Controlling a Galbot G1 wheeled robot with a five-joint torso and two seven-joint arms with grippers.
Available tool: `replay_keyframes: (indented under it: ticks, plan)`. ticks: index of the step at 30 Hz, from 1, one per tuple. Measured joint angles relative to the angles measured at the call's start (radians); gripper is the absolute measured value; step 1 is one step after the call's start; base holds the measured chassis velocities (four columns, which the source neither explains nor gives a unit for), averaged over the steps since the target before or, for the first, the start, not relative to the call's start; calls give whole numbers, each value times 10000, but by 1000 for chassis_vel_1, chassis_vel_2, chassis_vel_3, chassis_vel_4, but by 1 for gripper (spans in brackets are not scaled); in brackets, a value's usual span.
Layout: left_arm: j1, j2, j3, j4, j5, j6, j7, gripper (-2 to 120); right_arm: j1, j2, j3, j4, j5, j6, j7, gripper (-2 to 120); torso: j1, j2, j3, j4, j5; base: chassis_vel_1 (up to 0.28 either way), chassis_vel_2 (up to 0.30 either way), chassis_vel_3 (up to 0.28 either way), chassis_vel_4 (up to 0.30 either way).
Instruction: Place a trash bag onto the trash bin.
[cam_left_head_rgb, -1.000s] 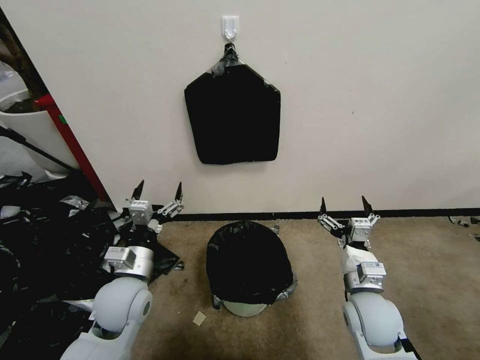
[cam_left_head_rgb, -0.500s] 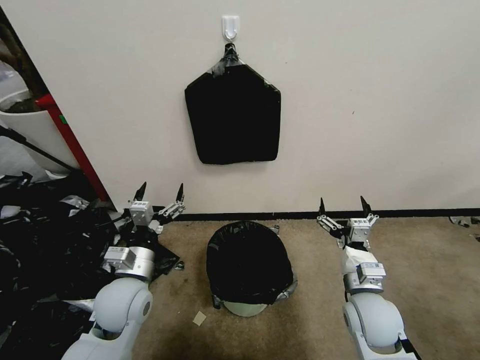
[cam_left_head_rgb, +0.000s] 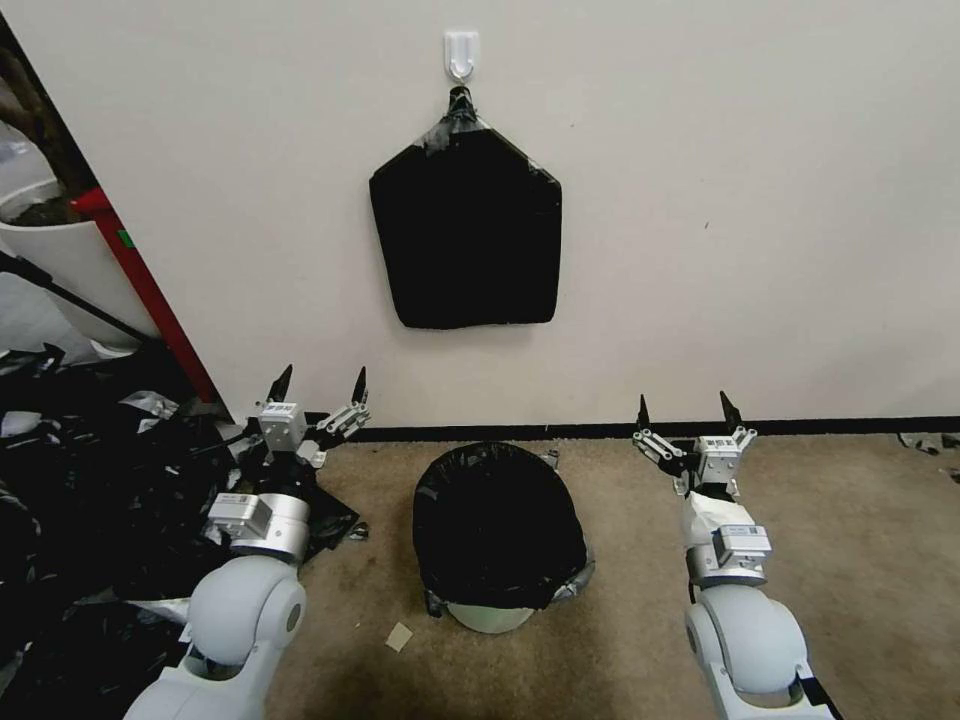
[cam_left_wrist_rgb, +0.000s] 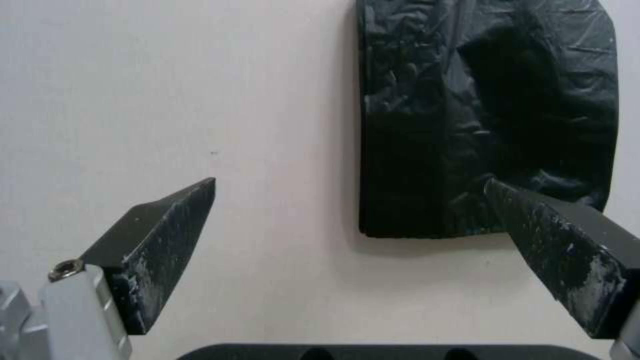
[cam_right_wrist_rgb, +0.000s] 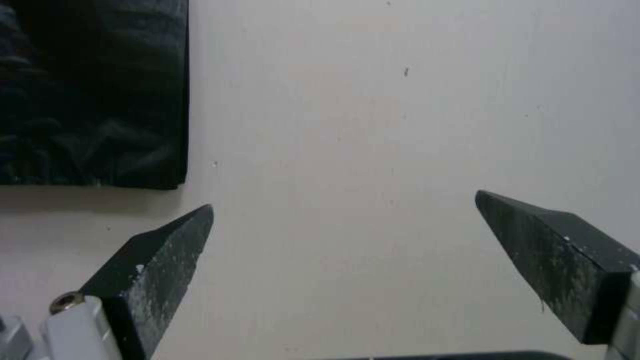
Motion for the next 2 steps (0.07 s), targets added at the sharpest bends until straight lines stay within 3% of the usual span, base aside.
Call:
replay_keyframes:
  ticks: [2]
  plan:
    - [0, 0, 2, -2, -2, 2, -5, 100, 1, -2, -2, 0, 2, -1, 2, 100, 0, 0, 0, 0, 0, 0, 0, 0, 0]
